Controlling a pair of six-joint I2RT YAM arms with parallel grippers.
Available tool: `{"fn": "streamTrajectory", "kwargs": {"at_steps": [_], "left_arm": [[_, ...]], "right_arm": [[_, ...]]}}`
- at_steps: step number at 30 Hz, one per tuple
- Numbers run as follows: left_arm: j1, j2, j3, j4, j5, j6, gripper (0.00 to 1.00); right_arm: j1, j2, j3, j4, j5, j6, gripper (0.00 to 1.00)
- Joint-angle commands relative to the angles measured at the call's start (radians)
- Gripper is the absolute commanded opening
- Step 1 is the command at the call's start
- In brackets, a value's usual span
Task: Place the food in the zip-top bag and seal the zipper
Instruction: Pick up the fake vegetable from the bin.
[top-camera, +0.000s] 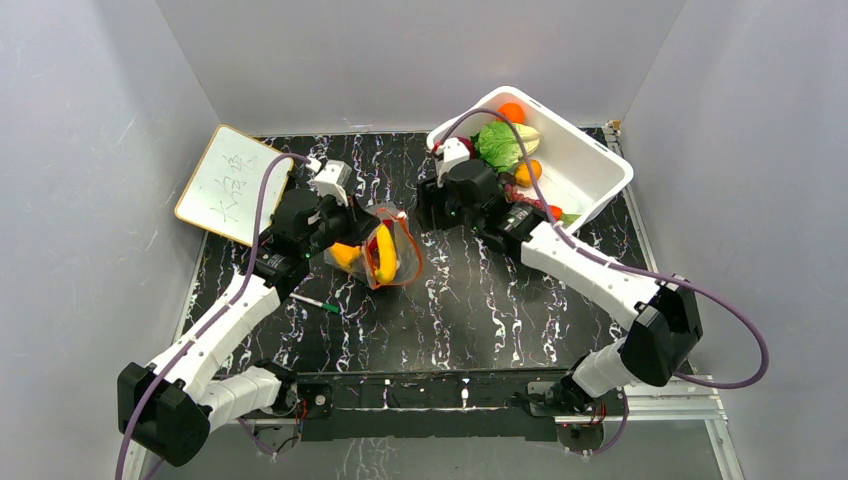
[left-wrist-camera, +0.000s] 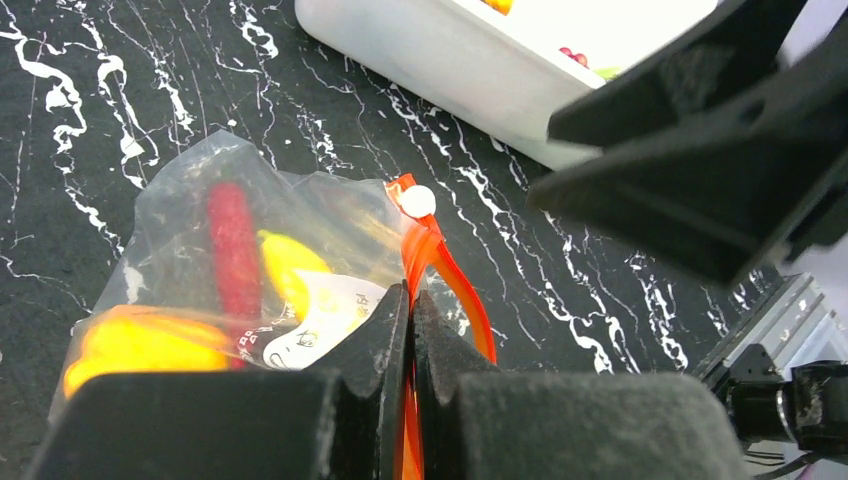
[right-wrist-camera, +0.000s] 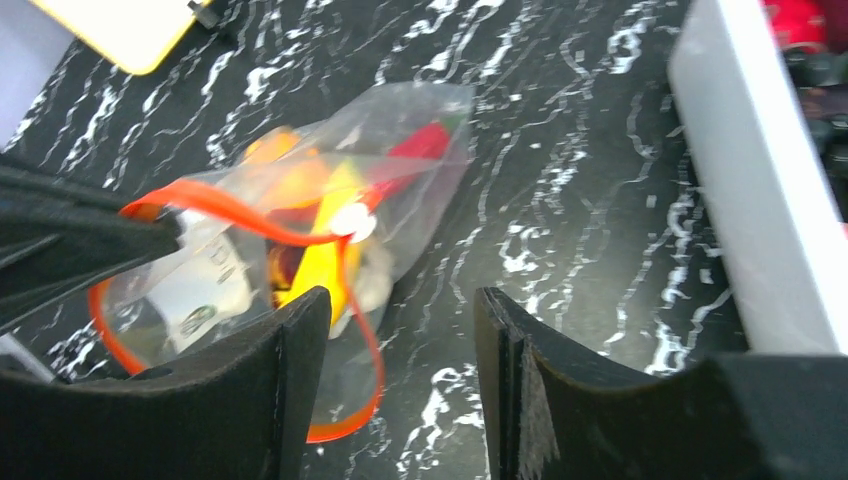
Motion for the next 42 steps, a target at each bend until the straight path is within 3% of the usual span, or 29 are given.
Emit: {"fn": "streamTrajectory", "kwargs": {"at_steps": [1,7,15,24,33,42], "left_arm": [[-0.003,-0.012,-0.008,-0.034,0.002,0.071,0.0],[-0.003,0.001,-0.003,-0.053,0.068,0.103,0.0],[-0.003,-0.008,0.0,-0.067,0.171,0.162,0.0],[-0.007,-0.033,-0.042,-0.048,0.166,0.173,0.0],[-0.009,-0.037,-0.051,-0.045,0.163,0.18,0.0],[-0.011,-0.042,-0.051,-0.045,0.156,0.185,0.0]], "right_arm": [[-0.111,-0.026,0.067,-0.006,-0.011,-0.044,0.54],[-0.261,0.037,0.126,-0.012,0.026,-0.086,0.56],[-0.435,0.219,0.222,-0.02,0.245,-0.076,0.6],[-0.575,0.454,0.334,-0.013,0.318,0.028,0.7],[-0.629,0.605,0.418,0.031,0.338,0.183,0.78],[-0.652,0.652,0.431,0.098,0.327,0.291,0.75]]}}
